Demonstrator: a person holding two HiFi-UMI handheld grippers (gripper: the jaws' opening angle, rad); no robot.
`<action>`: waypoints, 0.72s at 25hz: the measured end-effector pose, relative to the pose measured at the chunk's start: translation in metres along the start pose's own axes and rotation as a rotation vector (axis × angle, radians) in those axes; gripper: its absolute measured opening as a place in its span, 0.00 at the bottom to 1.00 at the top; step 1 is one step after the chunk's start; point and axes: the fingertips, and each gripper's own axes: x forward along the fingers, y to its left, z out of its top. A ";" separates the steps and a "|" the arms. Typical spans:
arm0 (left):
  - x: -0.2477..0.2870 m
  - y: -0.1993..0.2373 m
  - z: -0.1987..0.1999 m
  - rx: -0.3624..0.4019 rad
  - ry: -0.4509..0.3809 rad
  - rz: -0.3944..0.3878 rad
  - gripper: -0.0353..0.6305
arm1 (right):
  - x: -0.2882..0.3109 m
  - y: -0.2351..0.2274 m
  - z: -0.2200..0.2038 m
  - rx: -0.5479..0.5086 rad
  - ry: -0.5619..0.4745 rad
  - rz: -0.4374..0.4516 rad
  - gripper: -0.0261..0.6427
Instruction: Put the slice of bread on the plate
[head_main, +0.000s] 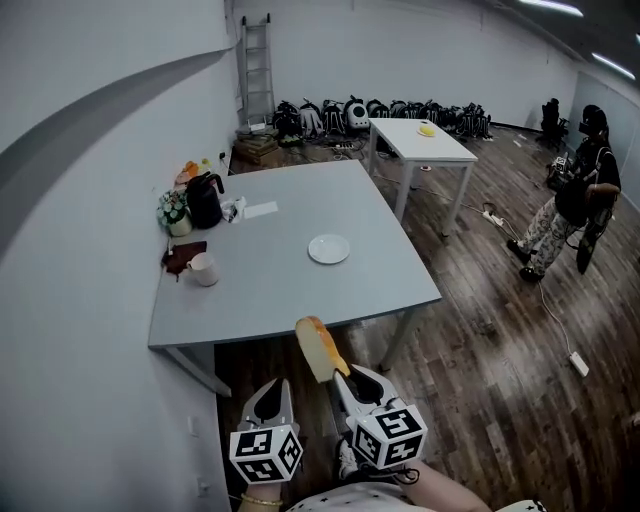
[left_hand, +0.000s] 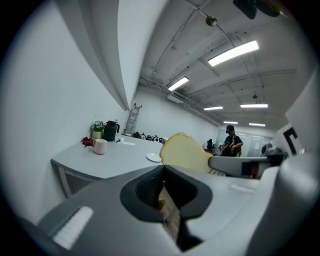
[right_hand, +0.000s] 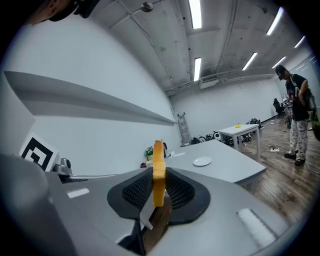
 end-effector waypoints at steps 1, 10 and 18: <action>0.014 -0.002 0.006 -0.002 -0.004 0.001 0.06 | 0.008 -0.009 0.006 0.000 -0.003 0.005 0.16; 0.130 -0.023 0.028 -0.026 -0.022 -0.008 0.06 | 0.077 -0.091 0.033 -0.016 0.020 -0.003 0.16; 0.208 -0.010 0.027 -0.024 0.034 -0.004 0.06 | 0.140 -0.155 0.034 0.029 0.066 -0.046 0.16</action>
